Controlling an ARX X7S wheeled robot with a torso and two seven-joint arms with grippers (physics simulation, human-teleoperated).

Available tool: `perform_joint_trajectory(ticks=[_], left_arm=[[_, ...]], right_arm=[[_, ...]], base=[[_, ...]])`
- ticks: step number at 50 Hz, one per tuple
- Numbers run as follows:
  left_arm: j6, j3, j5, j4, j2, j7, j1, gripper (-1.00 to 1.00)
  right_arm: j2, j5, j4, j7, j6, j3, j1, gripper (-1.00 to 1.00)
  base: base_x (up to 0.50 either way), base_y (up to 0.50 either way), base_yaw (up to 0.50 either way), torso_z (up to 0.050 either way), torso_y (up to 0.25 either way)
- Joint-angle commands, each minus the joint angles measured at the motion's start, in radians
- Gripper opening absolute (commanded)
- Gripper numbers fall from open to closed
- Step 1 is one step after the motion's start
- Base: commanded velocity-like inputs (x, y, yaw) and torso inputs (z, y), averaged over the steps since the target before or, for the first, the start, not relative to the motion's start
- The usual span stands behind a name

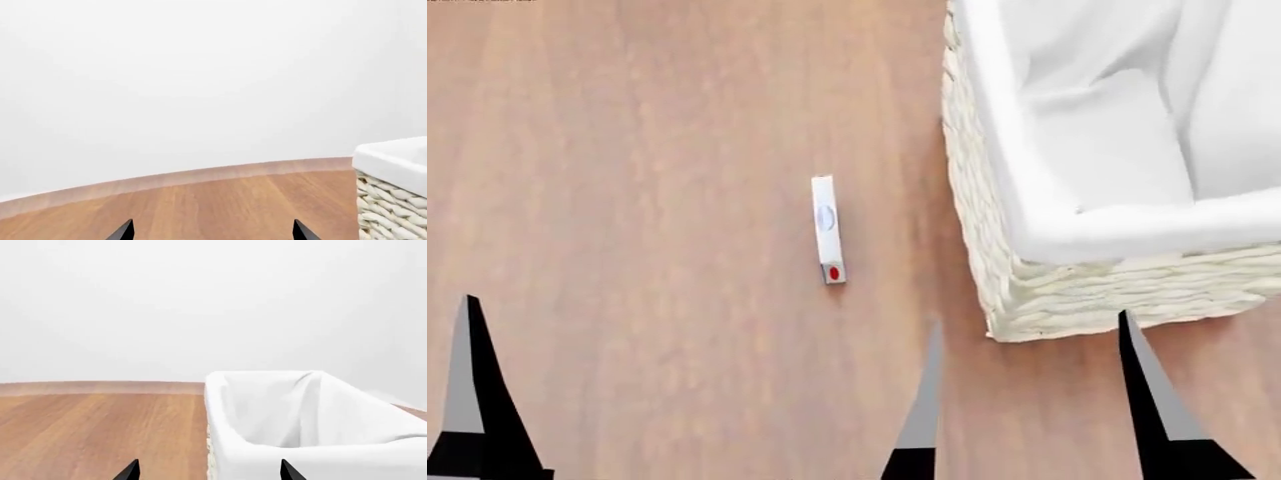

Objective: Pick up the alphabet soup and the cream cheese box, and put them in the basket.

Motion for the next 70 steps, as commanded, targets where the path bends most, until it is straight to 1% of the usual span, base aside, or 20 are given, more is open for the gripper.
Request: perform_joint_trajectory(ticks=[1,9,11,12,14,17,21,30,32,35,37,39,56,62,70], left_arm=[[0.011,0.000,-0.004,-0.006,-0.005,-0.006,0.005,1.00],[0.013,0.002,-0.006,-0.008,-0.008,-0.009,0.000,1.00],[0.013,0.003,-0.005,-0.009,-0.009,-0.010,0.002,1.00],[0.014,0.002,-0.006,-0.009,-0.009,-0.011,0.003,1.00],[0.012,0.002,-0.007,-0.007,-0.010,-0.013,0.001,1.00],[0.013,0.004,-0.007,-0.008,-0.010,-0.013,0.001,1.00],[0.014,0.005,-0.008,-0.009,-0.011,-0.015,0.000,1.00],[0.020,0.009,-0.009,-0.013,-0.015,-0.018,0.001,1.00],[0.020,0.008,-0.009,-0.013,-0.015,-0.020,0.001,1.00],[0.020,0.011,-0.006,-0.013,-0.016,-0.021,0.002,1.00],[0.019,0.012,-0.007,-0.013,-0.016,-0.022,0.002,1.00],[0.014,0.012,-0.008,-0.008,-0.017,-0.023,-0.001,1.00],[0.005,0.023,-0.006,-0.006,-0.020,-0.028,-0.007,1.00],[0.011,0.027,-0.002,-0.010,-0.021,-0.031,-0.002,1.00],[0.018,0.021,-0.009,-0.010,-0.026,-0.036,0.002,1.00]], right_arm=[[0.003,-0.007,0.019,0.003,-0.021,-0.009,-0.004,1.00],[0.008,0.002,0.001,0.008,0.012,-0.007,0.010,1.00],[0.007,-0.007,0.021,0.007,-0.017,-0.012,-0.003,1.00],[0.009,0.002,-0.001,0.010,0.015,-0.010,0.007,1.00],[0.010,0.004,-0.005,0.011,0.018,-0.010,0.008,1.00],[0.009,-0.004,0.018,0.010,-0.015,-0.014,-0.003,1.00],[0.013,0.007,-0.009,0.014,0.026,-0.011,0.015,1.00],[0.017,0.009,-0.015,0.020,0.025,-0.010,0.010,1.00],[0.017,0.002,-0.001,0.019,0.000,-0.014,0.000,1.00],[0.020,0.013,-0.016,0.021,0.024,-0.009,0.011,1.00],[0.019,0.003,0.003,0.020,-0.006,-0.014,-0.001,1.00],[0.022,0.014,-0.014,0.023,0.021,-0.009,0.010,1.00],[0.029,0.016,-0.012,0.029,0.013,-0.011,0.005,1.00],[0.028,0.004,0.014,0.026,-0.029,-0.020,-0.010,1.00],[0.033,0.015,-0.017,0.032,0.012,-0.020,0.008,1.00]], base=[[0.00,0.00,-0.25,0.000,0.000],[0.00,0.00,-0.25,0.000,0.000],[0.00,0.00,-0.25,0.000,0.000],[0.00,0.00,-0.25,0.000,0.000],[0.00,0.00,-0.25,0.000,0.000],[0.00,0.00,-0.25,0.000,0.000],[0.00,0.00,-0.25,0.000,0.000],[0.00,0.00,-0.25,0.000,0.000],[0.00,0.00,-0.25,0.000,0.000],[0.00,0.00,-0.25,0.000,0.000],[0.00,0.00,-0.25,0.000,0.000],[0.00,0.00,-0.26,0.000,0.000],[0.00,0.00,-0.25,0.000,0.000],[0.00,0.00,-0.25,0.000,0.000],[0.00,0.00,-0.24,0.000,0.000]])
